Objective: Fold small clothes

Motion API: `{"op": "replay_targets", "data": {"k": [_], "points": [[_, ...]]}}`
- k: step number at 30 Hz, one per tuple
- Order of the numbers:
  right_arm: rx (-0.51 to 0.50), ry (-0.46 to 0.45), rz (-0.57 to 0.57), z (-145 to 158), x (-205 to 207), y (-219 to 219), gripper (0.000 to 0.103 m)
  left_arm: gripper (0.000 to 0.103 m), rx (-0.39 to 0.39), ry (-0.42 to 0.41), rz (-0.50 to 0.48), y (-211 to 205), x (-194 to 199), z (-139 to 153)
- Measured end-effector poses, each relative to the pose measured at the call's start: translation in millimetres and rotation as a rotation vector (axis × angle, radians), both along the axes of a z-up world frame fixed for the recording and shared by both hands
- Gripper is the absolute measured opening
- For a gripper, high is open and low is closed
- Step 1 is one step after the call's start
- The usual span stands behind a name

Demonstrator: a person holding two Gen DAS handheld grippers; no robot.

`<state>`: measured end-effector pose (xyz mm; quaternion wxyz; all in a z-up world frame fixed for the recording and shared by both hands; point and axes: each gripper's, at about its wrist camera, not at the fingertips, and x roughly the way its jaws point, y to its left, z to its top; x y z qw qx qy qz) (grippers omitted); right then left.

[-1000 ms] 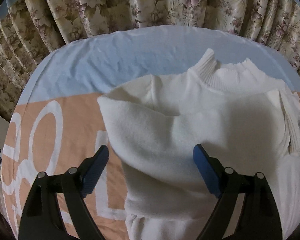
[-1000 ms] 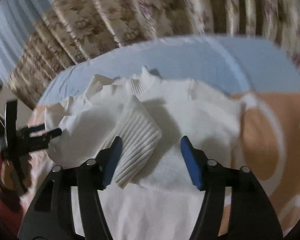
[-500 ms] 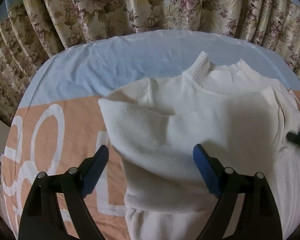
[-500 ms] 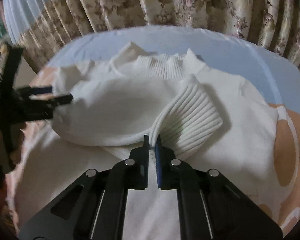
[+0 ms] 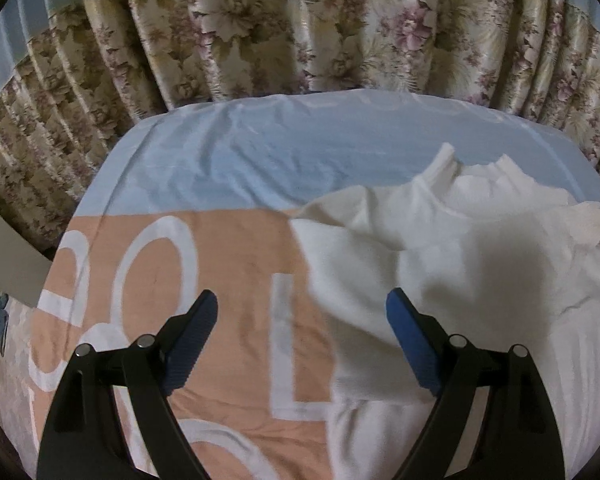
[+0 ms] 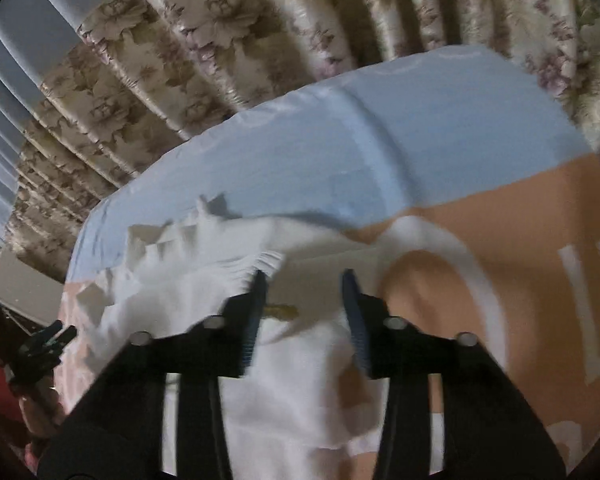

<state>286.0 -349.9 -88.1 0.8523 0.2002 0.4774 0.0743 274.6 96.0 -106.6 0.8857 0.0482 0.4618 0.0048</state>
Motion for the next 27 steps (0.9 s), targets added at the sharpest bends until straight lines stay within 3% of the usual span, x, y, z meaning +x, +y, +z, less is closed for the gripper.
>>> {"op": "replay_targets", "data": {"k": [4, 10, 14, 15, 18, 19, 22, 27], "points": [[-0.047, -0.016, 0.045, -4.7, -11.6, 14.8, 0.054, 0.087, -0.023, 0.006, 0.016, 4.8, -0.3, -1.6], [-0.123, -0.026, 0.098, -16.7, -0.4, 37.6, 0.054, 0.087, -0.042, 0.019, -0.008, -2.9, 3.8, -7.3], [-0.199, -0.059, 0.096, -7.8, -8.5, 44.0, 0.053, 0.087, -0.039, 0.022, -0.04, -10.7, 11.6, -13.4], [-0.207, -0.064, 0.093, -6.6, -11.3, 43.7, 0.054, 0.083, -0.037, 0.022, -0.047, -13.2, 14.8, -14.4], [-0.229, -0.07, 0.088, -3.5, -19.5, 40.6, 0.055, 0.028, -0.04, 0.059, -0.08, -22.4, 31.7, -22.0], [-0.223, -0.07, 0.089, -2.7, -22.0, 38.7, 0.058, 0.022, -0.035, 0.075, -0.083, -25.1, 37.7, -26.3], [-0.218, -0.066, 0.081, -0.9, -26.5, 35.9, 0.063, 0.016, -0.012, 0.091, -0.079, -28.6, 50.2, -34.9], [-0.214, -0.072, 0.066, 2.5, -29.1, 31.7, 0.068, 0.014, -0.042, 0.102, -0.07, -21.3, 57.8, -37.8]]}}
